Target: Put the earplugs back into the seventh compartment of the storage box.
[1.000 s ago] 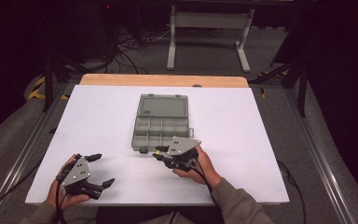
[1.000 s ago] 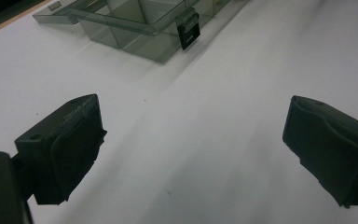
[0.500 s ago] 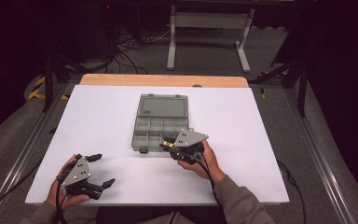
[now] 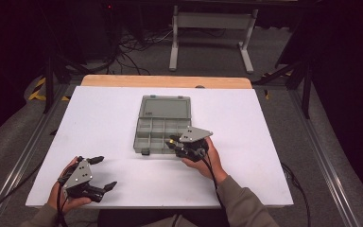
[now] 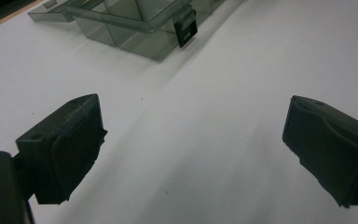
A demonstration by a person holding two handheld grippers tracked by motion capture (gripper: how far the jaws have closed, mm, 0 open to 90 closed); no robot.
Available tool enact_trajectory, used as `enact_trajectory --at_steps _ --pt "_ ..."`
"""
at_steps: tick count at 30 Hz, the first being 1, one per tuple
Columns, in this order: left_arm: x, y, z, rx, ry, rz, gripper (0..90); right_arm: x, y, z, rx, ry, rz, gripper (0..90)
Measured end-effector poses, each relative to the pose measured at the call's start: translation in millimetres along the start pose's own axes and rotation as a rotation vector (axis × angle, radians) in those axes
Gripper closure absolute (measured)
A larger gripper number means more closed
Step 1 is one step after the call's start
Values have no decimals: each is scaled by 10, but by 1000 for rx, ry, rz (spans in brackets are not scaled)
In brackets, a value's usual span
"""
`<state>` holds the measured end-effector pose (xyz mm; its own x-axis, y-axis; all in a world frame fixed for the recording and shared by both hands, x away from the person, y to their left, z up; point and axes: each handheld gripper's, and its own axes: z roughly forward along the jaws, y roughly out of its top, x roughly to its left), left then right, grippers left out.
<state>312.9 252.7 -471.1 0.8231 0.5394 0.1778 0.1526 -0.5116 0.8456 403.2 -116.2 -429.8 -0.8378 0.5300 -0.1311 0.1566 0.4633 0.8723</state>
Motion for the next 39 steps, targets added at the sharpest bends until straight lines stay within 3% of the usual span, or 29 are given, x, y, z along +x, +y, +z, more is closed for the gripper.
enact_trajectory --at_steps 6,23,30,39 --pt "0 0 1 1 1 0 61 -51 -40 72 27 1 31 698" --pt "-1 -1 3 5 1 2 62 -72 -63 103 45 -44 32 634" --pt "-1 -1 1 5 1 3 62 -58 -46 59 31 -60 24 604" --pt "-7 1 1 7 3 2 69 12 16 -130 -25 -88 -23 550"
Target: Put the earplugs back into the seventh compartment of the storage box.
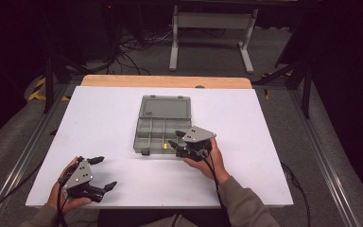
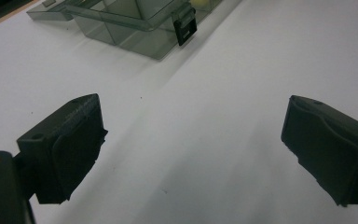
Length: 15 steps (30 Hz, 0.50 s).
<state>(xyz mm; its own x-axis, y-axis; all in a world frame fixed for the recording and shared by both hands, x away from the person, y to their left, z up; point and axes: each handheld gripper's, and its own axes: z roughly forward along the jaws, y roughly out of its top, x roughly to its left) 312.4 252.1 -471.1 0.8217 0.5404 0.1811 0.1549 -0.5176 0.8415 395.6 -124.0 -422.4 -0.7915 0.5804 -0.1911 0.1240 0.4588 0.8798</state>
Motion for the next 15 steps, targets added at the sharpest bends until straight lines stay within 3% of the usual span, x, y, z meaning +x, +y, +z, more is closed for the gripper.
enact_trajectory --at_steps 2,3,15 --pt "0 1 -1 0 0 2 71 6 4 -15 -3 0 -3 546" --pt "-1 2 -1 1 1 2 75 25 16 -59 -13 -7 -28 538" --pt "-5 6 -1 -3 7 2 88 65 18 -240 -50 -1 -57 470"
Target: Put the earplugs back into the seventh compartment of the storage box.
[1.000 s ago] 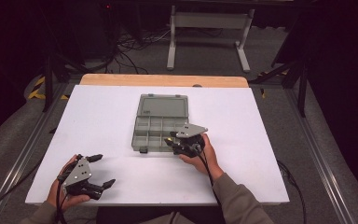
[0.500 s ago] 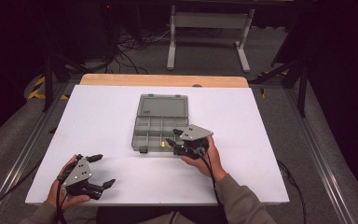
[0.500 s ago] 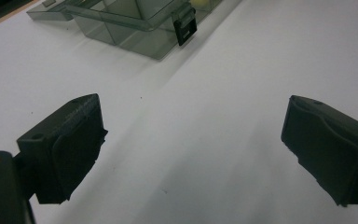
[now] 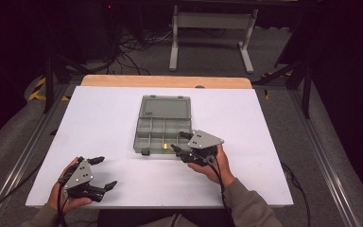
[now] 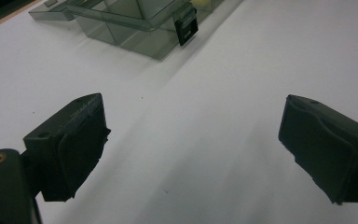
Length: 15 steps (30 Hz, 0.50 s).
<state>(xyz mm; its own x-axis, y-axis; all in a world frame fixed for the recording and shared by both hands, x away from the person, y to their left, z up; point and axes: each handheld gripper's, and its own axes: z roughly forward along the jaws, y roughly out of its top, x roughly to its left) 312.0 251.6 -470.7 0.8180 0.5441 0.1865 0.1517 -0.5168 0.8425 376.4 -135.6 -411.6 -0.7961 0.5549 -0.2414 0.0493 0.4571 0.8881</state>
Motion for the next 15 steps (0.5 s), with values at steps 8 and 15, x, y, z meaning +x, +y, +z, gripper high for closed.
enact_trajectory --at_steps 8,15 --pt "9 3 -15 -14 35 -13 105 43 -71 -150 5 -20 -21 388" --pt "9 11 -21 -23 57 -17 113 65 -127 -227 14 -44 -35 339"
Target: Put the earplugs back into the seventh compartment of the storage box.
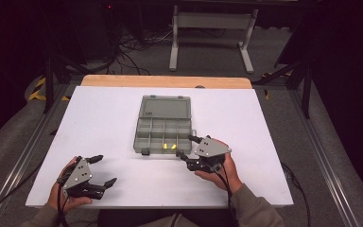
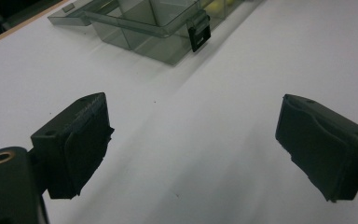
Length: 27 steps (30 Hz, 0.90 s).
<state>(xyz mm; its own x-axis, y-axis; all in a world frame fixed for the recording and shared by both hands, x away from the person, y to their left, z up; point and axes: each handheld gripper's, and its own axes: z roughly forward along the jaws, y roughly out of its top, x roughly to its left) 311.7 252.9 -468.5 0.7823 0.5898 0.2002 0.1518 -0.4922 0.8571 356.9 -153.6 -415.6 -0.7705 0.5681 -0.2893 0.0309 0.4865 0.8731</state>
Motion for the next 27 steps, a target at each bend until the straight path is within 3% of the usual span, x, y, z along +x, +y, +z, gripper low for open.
enact_trajectory --at_steps 11,15,21,23,25,26,27 --pt "-9 4 -4 -4 21 2 167 6 -128 -139 25 -44 14 207" --pt "-7 6 -9 -8 20 0 217 -11 -195 -186 41 -40 33 207" --pt "2 13 -23 -2 19 10 328 2 -300 -238 59 -38 27 281" --pt "-3 19 -24 -1 28 9 409 -1 -328 -257 56 -23 35 358" --pt "-2 22 -26 -2 24 8 491 3 -343 -268 56 -24 34 379" --pt "2 30 -35 -4 23 15 525 1 -365 -282 63 -10 34 474" --pt "2 30 -35 -4 23 15 548 1 -374 -289 65 -6 32 490"
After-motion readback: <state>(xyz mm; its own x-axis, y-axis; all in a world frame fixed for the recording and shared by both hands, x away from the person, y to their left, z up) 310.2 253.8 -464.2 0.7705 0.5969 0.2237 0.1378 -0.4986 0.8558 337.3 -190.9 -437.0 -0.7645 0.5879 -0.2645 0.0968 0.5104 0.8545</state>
